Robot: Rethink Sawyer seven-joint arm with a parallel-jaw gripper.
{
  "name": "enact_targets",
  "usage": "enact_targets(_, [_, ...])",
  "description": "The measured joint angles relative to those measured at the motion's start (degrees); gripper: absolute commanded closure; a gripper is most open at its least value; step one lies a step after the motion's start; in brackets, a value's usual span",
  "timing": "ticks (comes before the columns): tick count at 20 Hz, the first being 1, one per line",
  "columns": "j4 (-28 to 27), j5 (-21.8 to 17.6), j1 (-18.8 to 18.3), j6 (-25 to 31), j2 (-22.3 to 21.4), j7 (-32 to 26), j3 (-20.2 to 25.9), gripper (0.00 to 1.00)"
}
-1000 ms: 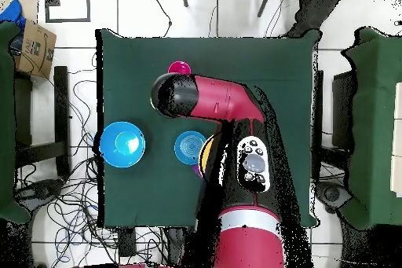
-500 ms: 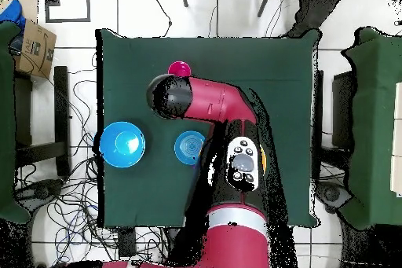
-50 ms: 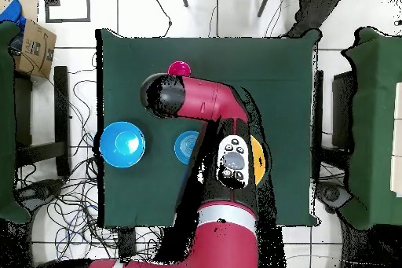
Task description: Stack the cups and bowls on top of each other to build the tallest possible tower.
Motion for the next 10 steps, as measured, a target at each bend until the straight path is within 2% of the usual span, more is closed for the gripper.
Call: enact_targets(10, [-0.01,2.18,0.82,0.0,0.06,0.0,-1.29,0.0])
